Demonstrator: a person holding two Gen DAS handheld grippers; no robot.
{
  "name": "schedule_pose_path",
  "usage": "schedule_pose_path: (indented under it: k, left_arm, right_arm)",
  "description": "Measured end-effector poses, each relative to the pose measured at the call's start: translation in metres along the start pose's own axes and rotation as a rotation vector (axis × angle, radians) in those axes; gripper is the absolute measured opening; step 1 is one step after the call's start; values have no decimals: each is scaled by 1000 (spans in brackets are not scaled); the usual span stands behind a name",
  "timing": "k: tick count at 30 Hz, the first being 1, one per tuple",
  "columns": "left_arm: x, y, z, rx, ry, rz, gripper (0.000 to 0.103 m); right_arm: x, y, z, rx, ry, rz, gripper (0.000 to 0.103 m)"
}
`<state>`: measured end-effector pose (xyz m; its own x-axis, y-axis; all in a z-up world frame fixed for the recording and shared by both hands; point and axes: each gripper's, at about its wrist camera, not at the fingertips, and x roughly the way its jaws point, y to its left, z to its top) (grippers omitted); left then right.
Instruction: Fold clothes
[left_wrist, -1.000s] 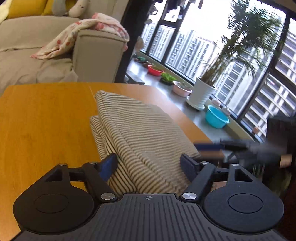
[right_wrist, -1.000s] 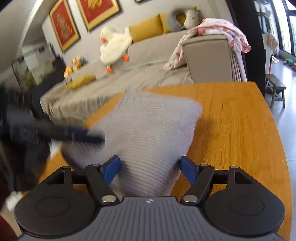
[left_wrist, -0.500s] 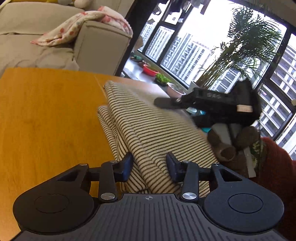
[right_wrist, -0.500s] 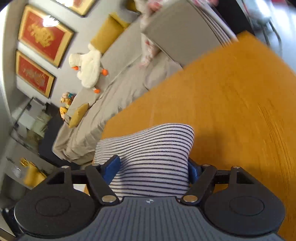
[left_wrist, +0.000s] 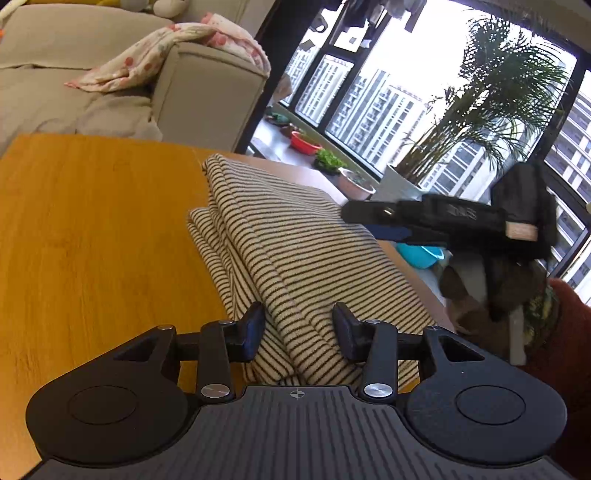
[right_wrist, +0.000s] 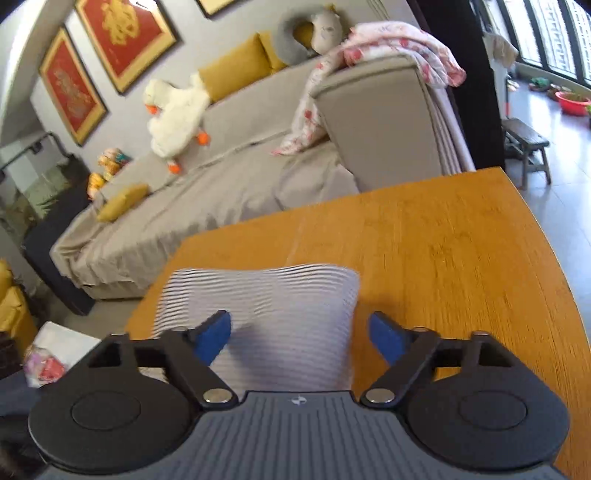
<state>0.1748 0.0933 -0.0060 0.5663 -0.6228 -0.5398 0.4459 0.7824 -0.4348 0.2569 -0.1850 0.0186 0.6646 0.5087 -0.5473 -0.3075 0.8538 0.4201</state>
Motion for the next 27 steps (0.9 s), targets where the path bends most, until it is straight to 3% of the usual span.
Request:
schedule_pose_path:
  k: [2,6,14,18,20,23,25,27]
  left_arm:
    - [0,-1,0,0,-3,2,46]
    - [-1,-2,-1,-3,-4,6,47]
    - [-9,-6,-2,-36,-13,22,49]
    - [-16,-16,-2,-23,-2,-1,84]
    - [-11,-20,-4,-7,17,-5,84]
    - [-5,-20,0,-51,15,-79,75]
    - [-7,-23,5,-58,-10,-145,72]
    - [-5,-27,6,-26,-11,-139,70]
  right_arm:
    - [-10,5,-10,-33,10,1,82]
    - [-7,12,-35,-130,24,-89,79]
    - [-18,8,-46,-69,24,-34,82]
    - [-29,8,-58,-42,40,20,89]
    - [-35,8,-64,-28,48,48,90]
    - [-44,9,-71,-17,55,81,80]
    - [-49,12,-63,-46,16,55,75]
    - [-52,7,-54,-38,-14,41,74]
